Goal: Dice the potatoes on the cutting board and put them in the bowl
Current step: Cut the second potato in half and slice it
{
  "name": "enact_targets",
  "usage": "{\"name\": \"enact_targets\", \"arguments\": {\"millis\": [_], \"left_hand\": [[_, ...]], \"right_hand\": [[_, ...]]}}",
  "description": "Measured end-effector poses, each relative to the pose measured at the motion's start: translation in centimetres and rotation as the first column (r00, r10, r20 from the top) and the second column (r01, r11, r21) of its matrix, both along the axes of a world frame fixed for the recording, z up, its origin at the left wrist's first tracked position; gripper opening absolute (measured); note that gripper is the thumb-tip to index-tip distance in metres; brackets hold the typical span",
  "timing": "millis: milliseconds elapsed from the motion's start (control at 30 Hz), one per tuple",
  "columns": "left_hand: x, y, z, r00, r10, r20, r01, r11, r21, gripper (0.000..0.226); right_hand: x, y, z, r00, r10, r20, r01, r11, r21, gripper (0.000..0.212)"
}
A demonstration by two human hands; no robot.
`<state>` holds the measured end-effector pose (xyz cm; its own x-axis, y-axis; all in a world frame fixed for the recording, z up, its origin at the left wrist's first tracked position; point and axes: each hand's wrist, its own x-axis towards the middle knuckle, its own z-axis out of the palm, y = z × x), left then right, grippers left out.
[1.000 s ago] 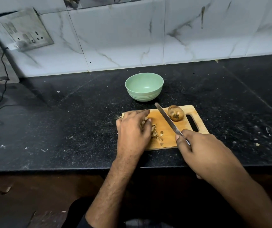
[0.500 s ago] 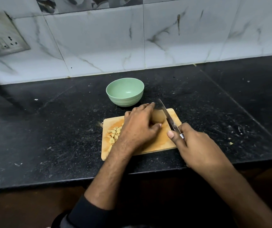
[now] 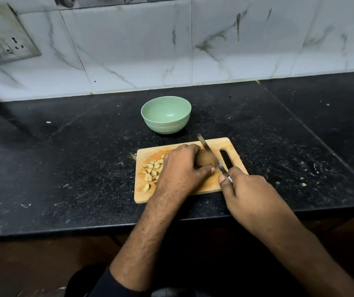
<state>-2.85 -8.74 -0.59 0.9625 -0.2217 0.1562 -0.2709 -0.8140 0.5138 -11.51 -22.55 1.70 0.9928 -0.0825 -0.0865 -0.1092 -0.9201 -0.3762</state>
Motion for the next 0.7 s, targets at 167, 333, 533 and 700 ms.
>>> {"name": "enact_targets", "arguments": {"millis": [167,333,533,700], "left_hand": [[0.2,0.0,0.2,0.999,-0.047,-0.018,0.048,0.996,0.081,0.033],[0.1,-0.6,-0.4,1.0,-0.002,-0.023,0.001,1.0,-0.015,0.043],[-0.2,-0.3,-1.3,0.997,-0.037,0.069,0.041,0.998,-0.051,0.045],[0.0,0.0,-1.7,0.992,-0.076,0.105,0.075,0.997,0.019,0.044]], "right_hand": [[0.0,0.6,0.1,0.999,-0.032,-0.042,0.031,0.999,-0.02,0.029],[0.3,0.3,0.8,0.992,-0.035,-0.12,0.033,0.999,-0.015,0.031],[0.1,-0.9,3.7,0.936,0.024,-0.352,0.02,0.992,0.122,0.03],[0.4,-0.8,4.5,0.903,0.052,-0.426,0.002,0.992,0.124,0.029]]}}
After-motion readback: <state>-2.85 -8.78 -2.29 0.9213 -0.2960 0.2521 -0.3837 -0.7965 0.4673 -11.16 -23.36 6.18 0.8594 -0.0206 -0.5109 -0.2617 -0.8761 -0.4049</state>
